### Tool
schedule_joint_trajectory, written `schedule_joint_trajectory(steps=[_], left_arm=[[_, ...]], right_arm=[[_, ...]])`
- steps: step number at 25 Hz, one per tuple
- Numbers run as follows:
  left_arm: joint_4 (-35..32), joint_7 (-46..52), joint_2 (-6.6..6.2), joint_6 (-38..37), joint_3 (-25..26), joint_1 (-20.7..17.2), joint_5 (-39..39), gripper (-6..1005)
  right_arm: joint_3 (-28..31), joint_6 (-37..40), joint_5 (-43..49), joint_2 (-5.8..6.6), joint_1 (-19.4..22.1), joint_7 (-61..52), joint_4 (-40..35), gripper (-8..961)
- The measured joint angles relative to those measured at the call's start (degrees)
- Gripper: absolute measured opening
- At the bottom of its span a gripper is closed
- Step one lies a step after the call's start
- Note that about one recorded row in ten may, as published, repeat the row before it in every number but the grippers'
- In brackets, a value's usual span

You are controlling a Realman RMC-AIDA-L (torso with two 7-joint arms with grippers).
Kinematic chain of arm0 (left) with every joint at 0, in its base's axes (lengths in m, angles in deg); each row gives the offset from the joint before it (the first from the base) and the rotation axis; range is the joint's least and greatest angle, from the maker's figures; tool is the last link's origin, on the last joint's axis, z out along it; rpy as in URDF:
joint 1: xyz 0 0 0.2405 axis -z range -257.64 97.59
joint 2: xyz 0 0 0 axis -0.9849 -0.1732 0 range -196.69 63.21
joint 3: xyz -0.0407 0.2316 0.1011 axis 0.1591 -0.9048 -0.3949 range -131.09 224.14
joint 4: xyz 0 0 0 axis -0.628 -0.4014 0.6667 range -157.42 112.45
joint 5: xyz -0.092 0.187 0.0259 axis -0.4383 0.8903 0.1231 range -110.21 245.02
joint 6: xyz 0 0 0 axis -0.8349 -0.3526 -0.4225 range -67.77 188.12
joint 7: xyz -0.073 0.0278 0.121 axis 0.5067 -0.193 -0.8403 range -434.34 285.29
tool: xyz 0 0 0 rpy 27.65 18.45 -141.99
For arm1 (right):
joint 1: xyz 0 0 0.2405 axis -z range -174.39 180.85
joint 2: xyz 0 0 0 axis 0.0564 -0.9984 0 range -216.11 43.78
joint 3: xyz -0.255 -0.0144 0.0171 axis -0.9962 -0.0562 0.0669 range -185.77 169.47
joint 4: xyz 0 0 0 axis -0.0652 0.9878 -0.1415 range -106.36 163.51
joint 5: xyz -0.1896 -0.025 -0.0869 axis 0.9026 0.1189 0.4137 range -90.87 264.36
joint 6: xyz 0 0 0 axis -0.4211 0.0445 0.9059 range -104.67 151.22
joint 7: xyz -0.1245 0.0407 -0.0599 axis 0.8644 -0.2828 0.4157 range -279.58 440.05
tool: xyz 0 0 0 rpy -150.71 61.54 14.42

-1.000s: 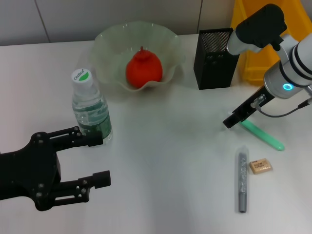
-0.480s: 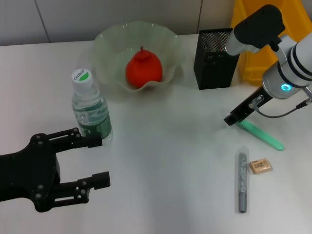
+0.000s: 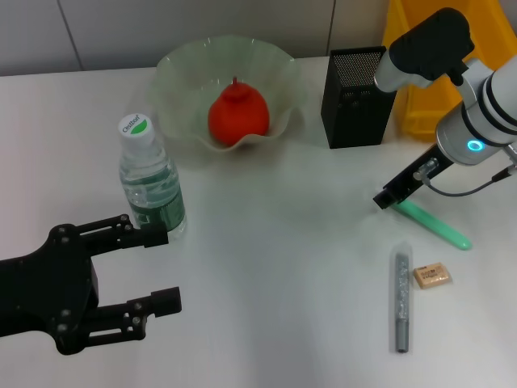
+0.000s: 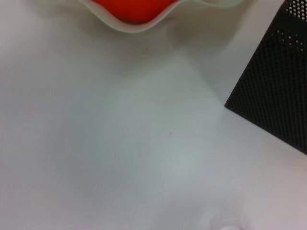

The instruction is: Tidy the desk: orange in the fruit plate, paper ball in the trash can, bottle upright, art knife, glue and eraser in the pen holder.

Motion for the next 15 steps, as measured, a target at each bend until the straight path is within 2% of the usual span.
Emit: schedule_joint_trajectory(steps=[15], left_arm=[[0.6, 0.0, 0.0, 0.0, 0.0, 0.0, 0.0, 741]], right_arm=[[0.3, 0.2, 0.2, 0.0, 0.5, -0.7, -0.1, 379]])
